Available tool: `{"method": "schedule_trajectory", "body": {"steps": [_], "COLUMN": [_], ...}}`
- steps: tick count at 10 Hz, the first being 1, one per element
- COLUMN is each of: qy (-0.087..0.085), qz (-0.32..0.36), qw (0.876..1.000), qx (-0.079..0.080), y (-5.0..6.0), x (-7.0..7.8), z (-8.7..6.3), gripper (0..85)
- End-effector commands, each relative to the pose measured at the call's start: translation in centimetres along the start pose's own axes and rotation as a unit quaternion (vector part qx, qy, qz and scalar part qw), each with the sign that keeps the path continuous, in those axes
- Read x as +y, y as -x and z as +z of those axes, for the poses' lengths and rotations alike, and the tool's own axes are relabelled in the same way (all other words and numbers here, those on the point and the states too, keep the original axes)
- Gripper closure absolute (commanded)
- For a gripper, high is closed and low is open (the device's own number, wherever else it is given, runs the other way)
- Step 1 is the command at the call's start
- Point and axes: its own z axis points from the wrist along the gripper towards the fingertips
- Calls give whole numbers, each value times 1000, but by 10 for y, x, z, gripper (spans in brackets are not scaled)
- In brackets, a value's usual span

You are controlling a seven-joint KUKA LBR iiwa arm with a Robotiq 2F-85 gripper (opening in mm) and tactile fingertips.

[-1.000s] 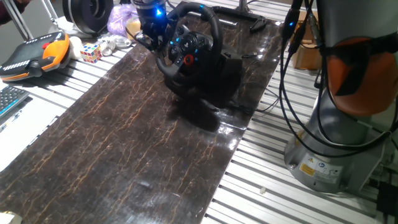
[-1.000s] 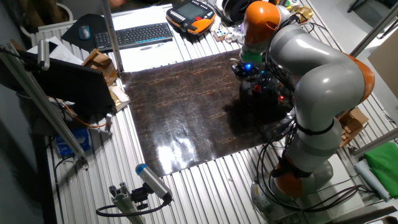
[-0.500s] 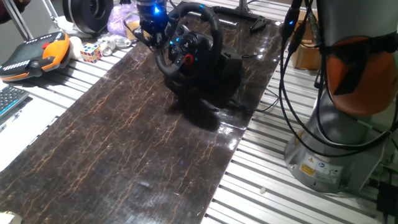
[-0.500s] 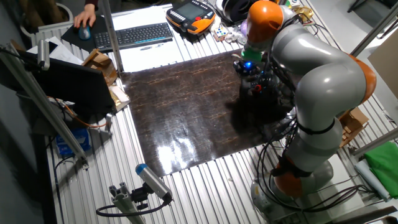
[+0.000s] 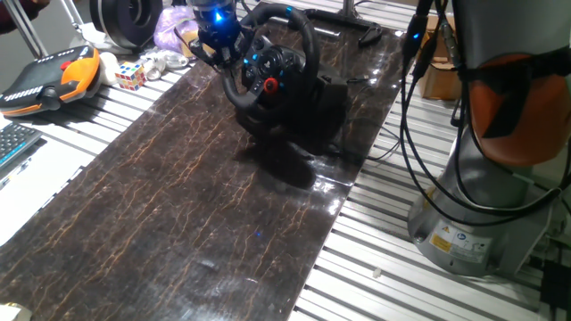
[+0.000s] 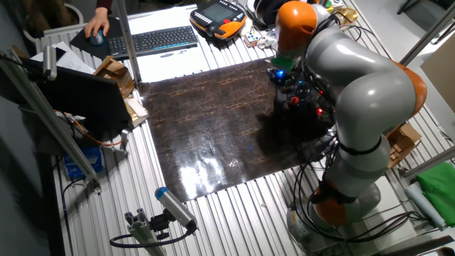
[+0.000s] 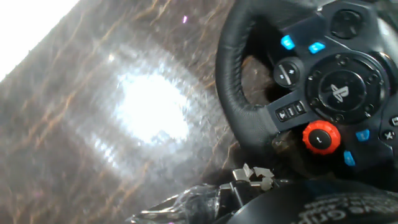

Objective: Rotate the steering wheel 90 degrees clockwise

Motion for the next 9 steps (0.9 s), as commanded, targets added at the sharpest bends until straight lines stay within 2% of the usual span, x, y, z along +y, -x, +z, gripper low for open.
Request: {"method": "schedule_trajectory", "body": {"steps": [1,3,5,7,9], "qy": [-31,-41,-60,-72,-78], "qz": [291,347,405,456,478], "qw": [956,937,912,887,875], "qx": [13,8,-15,-13,-7], "y": [0,2,6,13,20], "x": [0,1,1,-3,-10], "z": [0,1,2,2,-1], "gripper": [843,843,843,843,843]}}
